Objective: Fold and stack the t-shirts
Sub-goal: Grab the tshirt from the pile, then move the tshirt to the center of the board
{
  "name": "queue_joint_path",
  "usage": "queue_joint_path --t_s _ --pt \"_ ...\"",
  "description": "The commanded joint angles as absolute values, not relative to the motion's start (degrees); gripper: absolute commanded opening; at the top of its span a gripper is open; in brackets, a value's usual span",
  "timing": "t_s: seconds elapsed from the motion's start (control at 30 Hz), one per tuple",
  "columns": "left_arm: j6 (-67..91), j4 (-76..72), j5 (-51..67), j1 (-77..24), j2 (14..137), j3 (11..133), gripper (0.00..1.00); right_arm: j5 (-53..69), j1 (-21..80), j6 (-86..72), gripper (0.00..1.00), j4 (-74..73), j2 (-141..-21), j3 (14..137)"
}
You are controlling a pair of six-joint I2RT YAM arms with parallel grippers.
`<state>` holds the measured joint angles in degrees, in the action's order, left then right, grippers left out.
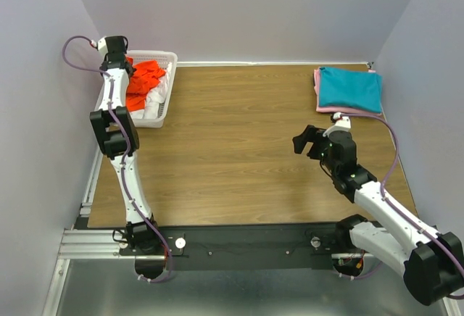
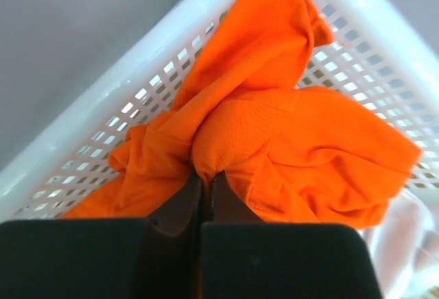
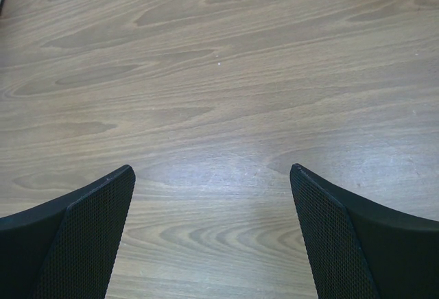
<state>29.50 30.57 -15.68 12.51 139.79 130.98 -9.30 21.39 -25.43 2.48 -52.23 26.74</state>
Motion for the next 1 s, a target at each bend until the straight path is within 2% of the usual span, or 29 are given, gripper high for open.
queue_joint_path --t_s 0.0,0.53,0.73,0.97 --pt "27.95 31.02 -16.87 12.39 130.8 132.63 0.0 -8.79 21.62 -24.96 1.0 3.16 -51.42 28.48" --pt "24.7 30.59 -11.69 8.18 107.08 131.75 0.0 -5.8 21.71 -25.14 1.0 3.16 -48.34 28.83" --pt "21.89 26.11 -15.73 -1.74 96.34 128.41 0.0 -5.89 21.71 -25.05 1.0 3.16 -46.23 28.39" --pt "19.51 20.59 -12.49 -14.66 87.2 126.3 0.0 -5.8 21.71 -25.31 1.0 3.08 -43.07 27.51"
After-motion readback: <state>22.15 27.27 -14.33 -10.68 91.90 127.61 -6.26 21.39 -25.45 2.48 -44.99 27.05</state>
